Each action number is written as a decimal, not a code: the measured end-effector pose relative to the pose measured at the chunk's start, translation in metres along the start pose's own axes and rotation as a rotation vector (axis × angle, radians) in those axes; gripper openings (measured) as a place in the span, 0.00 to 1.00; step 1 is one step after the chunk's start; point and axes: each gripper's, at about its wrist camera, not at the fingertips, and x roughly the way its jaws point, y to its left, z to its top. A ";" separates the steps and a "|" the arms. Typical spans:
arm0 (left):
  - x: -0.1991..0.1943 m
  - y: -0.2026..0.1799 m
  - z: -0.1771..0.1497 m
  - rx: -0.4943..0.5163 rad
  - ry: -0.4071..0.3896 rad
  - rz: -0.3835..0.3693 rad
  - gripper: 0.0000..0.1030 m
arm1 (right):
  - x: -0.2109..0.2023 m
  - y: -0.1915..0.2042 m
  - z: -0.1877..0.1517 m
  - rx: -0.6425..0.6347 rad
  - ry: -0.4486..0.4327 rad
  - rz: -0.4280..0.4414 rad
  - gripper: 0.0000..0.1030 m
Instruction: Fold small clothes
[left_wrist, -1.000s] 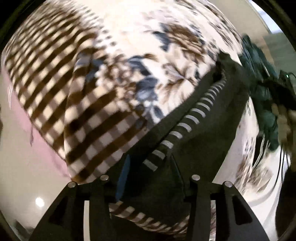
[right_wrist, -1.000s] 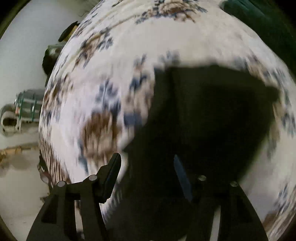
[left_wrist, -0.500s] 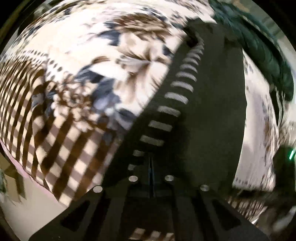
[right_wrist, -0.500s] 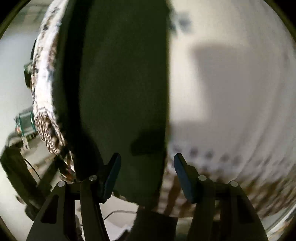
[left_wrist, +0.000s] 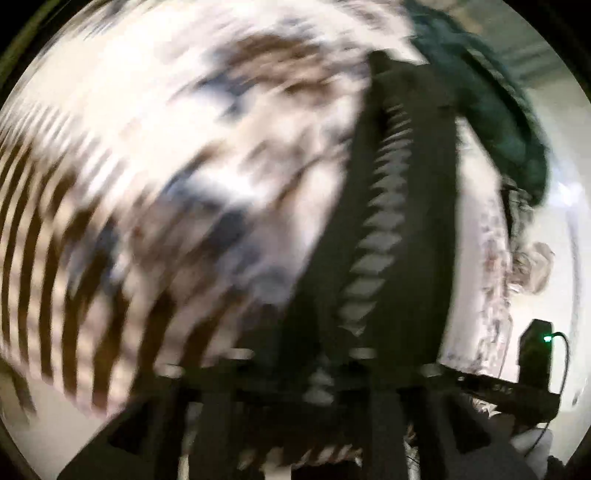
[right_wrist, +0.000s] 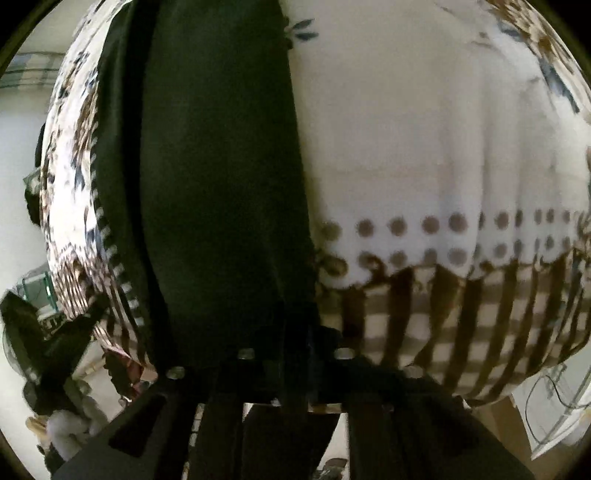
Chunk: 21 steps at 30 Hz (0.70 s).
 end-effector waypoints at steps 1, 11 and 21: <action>0.003 -0.010 0.014 0.024 -0.019 -0.033 0.50 | -0.004 0.002 0.004 0.016 -0.028 0.014 0.39; 0.064 -0.050 0.075 0.250 -0.025 0.042 0.03 | 0.000 -0.008 0.034 0.147 -0.135 0.064 0.34; 0.039 0.031 0.093 0.055 0.017 0.072 0.05 | -0.015 -0.030 0.023 0.168 -0.191 0.018 0.08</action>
